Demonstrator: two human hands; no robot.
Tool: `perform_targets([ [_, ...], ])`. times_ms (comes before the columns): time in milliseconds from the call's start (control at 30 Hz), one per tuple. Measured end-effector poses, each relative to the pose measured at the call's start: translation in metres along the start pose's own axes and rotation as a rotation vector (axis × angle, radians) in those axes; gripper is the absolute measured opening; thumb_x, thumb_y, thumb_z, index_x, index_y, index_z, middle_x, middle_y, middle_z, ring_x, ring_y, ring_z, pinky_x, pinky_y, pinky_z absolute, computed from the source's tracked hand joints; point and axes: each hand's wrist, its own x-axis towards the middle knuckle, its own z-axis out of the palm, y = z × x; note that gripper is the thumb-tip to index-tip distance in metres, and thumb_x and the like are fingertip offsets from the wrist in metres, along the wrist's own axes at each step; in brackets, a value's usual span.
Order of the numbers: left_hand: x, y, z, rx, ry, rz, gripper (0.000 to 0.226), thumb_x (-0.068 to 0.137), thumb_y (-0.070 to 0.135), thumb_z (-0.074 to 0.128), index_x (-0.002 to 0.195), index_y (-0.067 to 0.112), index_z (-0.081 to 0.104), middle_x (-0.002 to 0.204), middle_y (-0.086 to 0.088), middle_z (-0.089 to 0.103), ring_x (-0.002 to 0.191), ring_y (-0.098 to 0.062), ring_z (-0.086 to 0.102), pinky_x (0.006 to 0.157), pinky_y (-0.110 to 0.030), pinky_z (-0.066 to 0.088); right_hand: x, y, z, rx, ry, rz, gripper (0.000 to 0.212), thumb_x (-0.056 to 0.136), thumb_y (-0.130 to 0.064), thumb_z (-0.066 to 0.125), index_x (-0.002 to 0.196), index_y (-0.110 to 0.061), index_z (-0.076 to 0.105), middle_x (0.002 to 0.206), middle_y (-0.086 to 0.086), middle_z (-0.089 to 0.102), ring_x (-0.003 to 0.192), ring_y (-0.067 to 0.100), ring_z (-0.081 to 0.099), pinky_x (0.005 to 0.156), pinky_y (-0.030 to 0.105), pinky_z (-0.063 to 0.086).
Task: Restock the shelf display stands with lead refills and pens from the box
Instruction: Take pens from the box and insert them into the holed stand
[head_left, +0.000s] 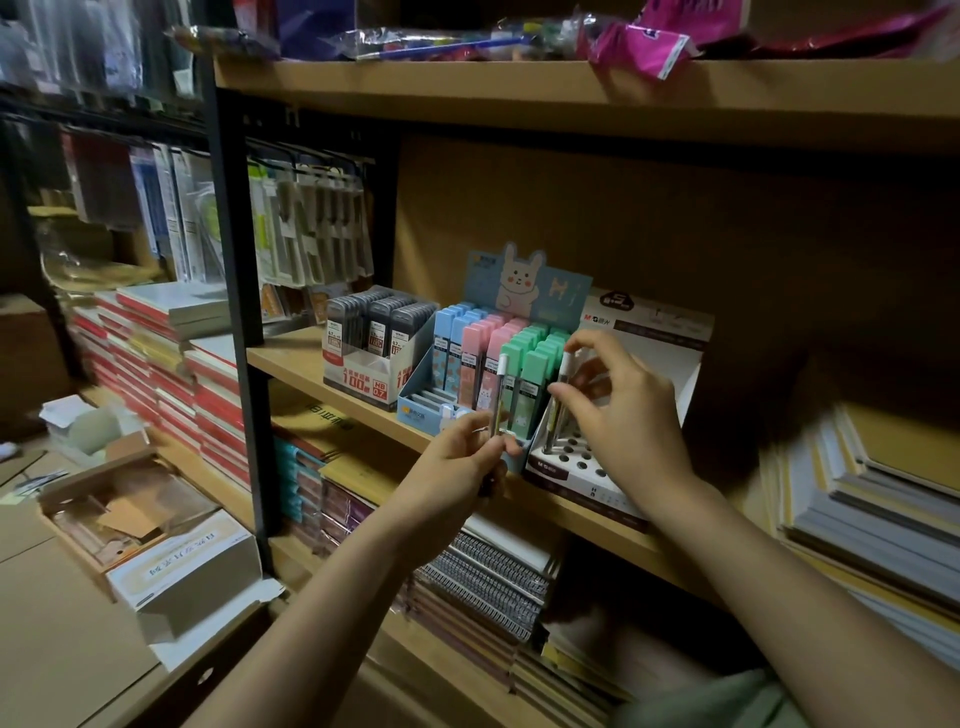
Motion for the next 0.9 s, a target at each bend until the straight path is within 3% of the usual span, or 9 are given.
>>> perform_targets([
  [100, 0.001, 0.0, -0.001, -0.071, 0.007, -0.013, 0.025, 0.102, 0.009, 0.04, 0.123, 0.012, 0.052, 0.092, -0.004, 0.067, 0.063, -0.008, 0.056, 0.055, -0.02, 0.049, -0.002, 0.0, 0.0, -0.002, -0.029, 0.033, 0.033, 0.084, -0.016, 0.075, 0.109, -0.027, 0.057, 0.086, -0.008, 0.063, 0.079, 0.009, 0.063, 0.07, 0.029, 0.058],
  [333, -0.002, 0.001, 0.001, -0.074, 0.004, -0.038, 0.023, 0.102, 0.011, 0.04, 0.119, 0.013, 0.056, 0.083, 0.001, 0.069, 0.063, -0.008, 0.057, 0.059, -0.022, 0.05, -0.003, -0.002, 0.002, 0.078, 0.0, 0.129, 0.035, 0.082, -0.01, 0.076, 0.102, -0.033, 0.059, 0.086, -0.013, 0.063, 0.077, 0.0, 0.063, 0.063, 0.014, 0.054],
  [467, -0.003, 0.0, 0.004, -0.061, 0.024, -0.04, 0.023, 0.101, 0.01, 0.041, 0.117, 0.015, 0.058, 0.086, -0.001, 0.066, 0.066, -0.009, 0.057, 0.066, -0.024, 0.048, -0.001, -0.002, 0.002, 0.088, 0.022, 0.16, 0.04, 0.081, -0.009, 0.077, 0.1, -0.039, 0.059, 0.097, -0.005, 0.056, 0.078, 0.002, 0.061, 0.065, 0.015, 0.054],
  [633, -0.006, 0.0, 0.006, -0.044, 0.004, -0.014, 0.027, 0.099, 0.008, 0.045, 0.117, 0.018, 0.063, 0.087, -0.001, 0.064, 0.078, -0.012, 0.057, 0.078, -0.029, 0.05, 0.0, -0.001, 0.0, 0.085, 0.012, 0.177, 0.034, 0.083, -0.014, 0.075, 0.107, -0.032, 0.06, 0.102, -0.004, 0.056, 0.079, 0.004, 0.062, 0.068, 0.024, 0.059],
  [767, -0.007, 0.002, 0.011, -0.038, -0.064, 0.032, 0.027, 0.1, 0.008, 0.042, 0.118, 0.008, 0.062, 0.087, -0.001, 0.066, 0.075, -0.009, 0.057, 0.074, -0.024, 0.05, 0.006, 0.0, -0.014, 0.238, 0.094, 0.213, 0.033, 0.085, -0.021, 0.073, 0.11, -0.031, 0.054, 0.091, -0.009, 0.061, 0.076, -0.001, 0.062, 0.061, 0.012, 0.052],
  [900, -0.007, 0.005, 0.022, -0.039, -0.162, 0.054, 0.027, 0.103, 0.009, 0.036, 0.115, 0.005, 0.06, 0.084, 0.001, 0.062, 0.072, -0.008, 0.051, 0.069, -0.018, 0.049, -0.003, -0.006, -0.019, 0.406, -0.063, 0.194, 0.042, 0.085, -0.018, 0.072, 0.121, -0.035, 0.057, 0.096, -0.008, 0.069, 0.084, 0.004, 0.07, 0.069, 0.024, 0.06],
])
